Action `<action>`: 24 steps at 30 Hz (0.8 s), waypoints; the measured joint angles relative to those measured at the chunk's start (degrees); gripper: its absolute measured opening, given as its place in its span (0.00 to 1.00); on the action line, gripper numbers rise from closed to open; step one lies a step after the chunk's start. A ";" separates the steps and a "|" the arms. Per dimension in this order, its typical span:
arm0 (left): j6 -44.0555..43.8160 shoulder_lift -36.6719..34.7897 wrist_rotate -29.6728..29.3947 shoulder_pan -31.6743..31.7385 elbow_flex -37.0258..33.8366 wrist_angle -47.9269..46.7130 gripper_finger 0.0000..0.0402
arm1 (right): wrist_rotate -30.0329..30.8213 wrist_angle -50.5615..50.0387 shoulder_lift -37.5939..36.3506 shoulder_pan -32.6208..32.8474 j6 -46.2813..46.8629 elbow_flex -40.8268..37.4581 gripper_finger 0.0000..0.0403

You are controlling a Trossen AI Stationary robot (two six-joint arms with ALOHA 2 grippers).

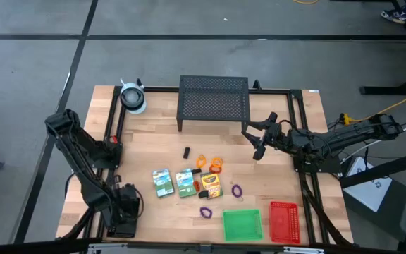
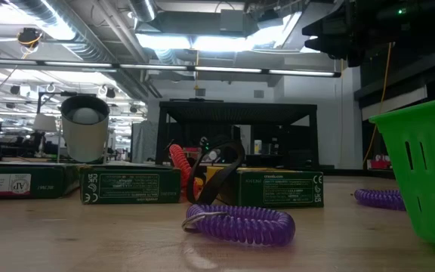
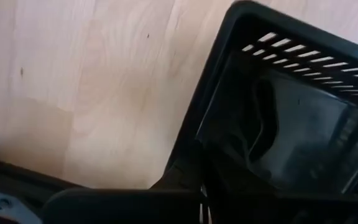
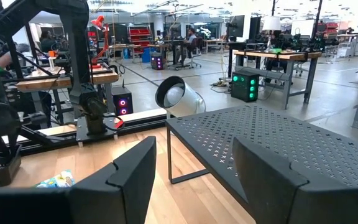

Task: Pick & Place Office Desk Supplies
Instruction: Put the black rubber band into the black bin

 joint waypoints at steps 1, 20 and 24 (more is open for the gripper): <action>-0.65 0.00 0.00 -0.11 -0.13 0.06 0.03 | 0.00 0.00 0.00 -0.02 0.00 0.00 0.53; -4.78 -0.15 -6.24 0.37 -0.27 2.94 0.26 | -0.04 0.00 0.00 -0.02 0.26 0.00 0.53; -3.23 -1.56 -5.58 0.43 -0.25 6.22 0.26 | -0.04 0.00 0.00 -0.01 0.34 0.00 0.53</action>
